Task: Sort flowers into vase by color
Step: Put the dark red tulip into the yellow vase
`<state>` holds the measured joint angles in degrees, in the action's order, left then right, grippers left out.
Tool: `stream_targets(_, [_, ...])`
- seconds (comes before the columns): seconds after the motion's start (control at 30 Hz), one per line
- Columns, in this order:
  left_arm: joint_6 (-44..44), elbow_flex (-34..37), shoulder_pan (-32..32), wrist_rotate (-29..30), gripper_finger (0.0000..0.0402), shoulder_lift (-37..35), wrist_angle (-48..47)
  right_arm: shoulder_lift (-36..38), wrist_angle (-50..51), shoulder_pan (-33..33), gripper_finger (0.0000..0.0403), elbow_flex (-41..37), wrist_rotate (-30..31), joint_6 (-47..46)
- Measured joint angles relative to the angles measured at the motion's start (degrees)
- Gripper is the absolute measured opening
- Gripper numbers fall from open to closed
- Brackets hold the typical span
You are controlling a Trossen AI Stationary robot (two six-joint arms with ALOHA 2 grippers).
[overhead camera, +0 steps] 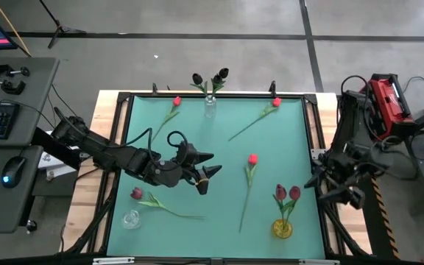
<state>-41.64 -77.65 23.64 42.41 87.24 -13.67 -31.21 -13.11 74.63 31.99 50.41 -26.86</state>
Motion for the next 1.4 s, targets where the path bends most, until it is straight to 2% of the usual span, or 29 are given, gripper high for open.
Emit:
stream_targets(0.3, [5.3,0.0,-1.0,-1.1,0.0246,-3.3,-0.3,5.6,-11.8,-0.7,0.0267,0.0,15.4,18.4])
stream_targets(0.43, [8.7,-0.1,-2.8,-3.7,0.0246,-6.1,-2.8,5.9,-19.2,-4.7,0.0267,0.0,16.2,27.7])
stream_targets(0.6, [8.2,-0.1,-6.0,-8.5,0.0246,-8.3,-12.6,5.9,-24.8,-12.3,0.0267,0.0,16.1,33.5])
stream_targets(0.87, [4.0,-0.1,-8.2,-17.9,0.0246,-8.2,-31.1,4.4,-25.0,-22.9,0.0267,0.0,12.3,29.2])
stream_targets(1.03, [1.1,0.0,-6.2,-19.7,0.0246,-7.2,-41.4,1.1,-23.0,-27.9,0.0267,0.5,10.3,25.5])
stream_targets(1.1, [0.8,1.5,-5.3,-21.8,0.0246,-7.2,-41.3,-0.4,-20.1,-30.0,0.0267,1.9,9.1,23.4])
stream_targets(1.2, [0.3,7.1,-4.4,-29.3,0.0246,-7.4,-36.9,-2.6,-13.0,-33.1,0.0267,5.5,8.6,19.6])
stream_targets(1.27, [-0.6,11.5,-3.8,-33.5,0.0246,-7.4,-32.2,-3.8,-6.0,-35.0,0.0267,8.7,6.7,16.7])
stream_targets(1.4, [-3.1,19.4,-2.4,-38.0,0.0246,-7.4,-23.5,-7.3,9.9,-39.0,0.0267,16.3,3.3,9.0])
